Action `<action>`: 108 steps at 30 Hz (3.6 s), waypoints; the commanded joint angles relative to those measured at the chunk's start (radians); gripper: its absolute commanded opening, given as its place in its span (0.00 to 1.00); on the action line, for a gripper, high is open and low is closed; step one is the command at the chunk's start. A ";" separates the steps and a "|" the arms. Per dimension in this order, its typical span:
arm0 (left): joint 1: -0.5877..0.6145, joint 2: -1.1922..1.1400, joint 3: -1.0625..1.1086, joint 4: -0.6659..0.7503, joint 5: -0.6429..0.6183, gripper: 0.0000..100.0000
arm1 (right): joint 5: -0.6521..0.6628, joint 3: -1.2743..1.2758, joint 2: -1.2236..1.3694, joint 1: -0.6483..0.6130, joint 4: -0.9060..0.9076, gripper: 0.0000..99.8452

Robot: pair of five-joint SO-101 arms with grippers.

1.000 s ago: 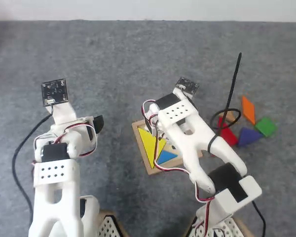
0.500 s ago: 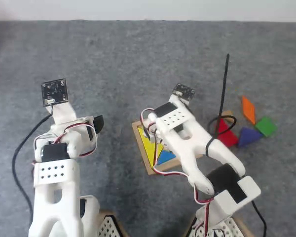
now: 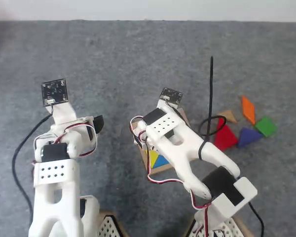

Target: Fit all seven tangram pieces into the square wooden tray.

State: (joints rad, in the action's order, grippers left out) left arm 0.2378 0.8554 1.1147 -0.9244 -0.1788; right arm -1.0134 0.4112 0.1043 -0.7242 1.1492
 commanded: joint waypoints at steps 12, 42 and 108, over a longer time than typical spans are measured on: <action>0.008 0.003 -0.004 0.023 0.011 0.27 | 0.175 -0.137 -0.383 0.097 0.275 0.18; 0.008 0.005 0.013 0.046 0.012 0.27 | 1.220 0.137 -0.064 0.696 -0.094 0.34; 0.008 0.005 0.016 0.046 0.012 0.27 | 1.628 -0.764 0.564 0.990 0.070 0.34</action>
State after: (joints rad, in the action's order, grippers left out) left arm 0.2394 0.8539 1.1377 -0.8968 -0.1741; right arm 0.6268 -0.2885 0.6567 0.2578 1.2029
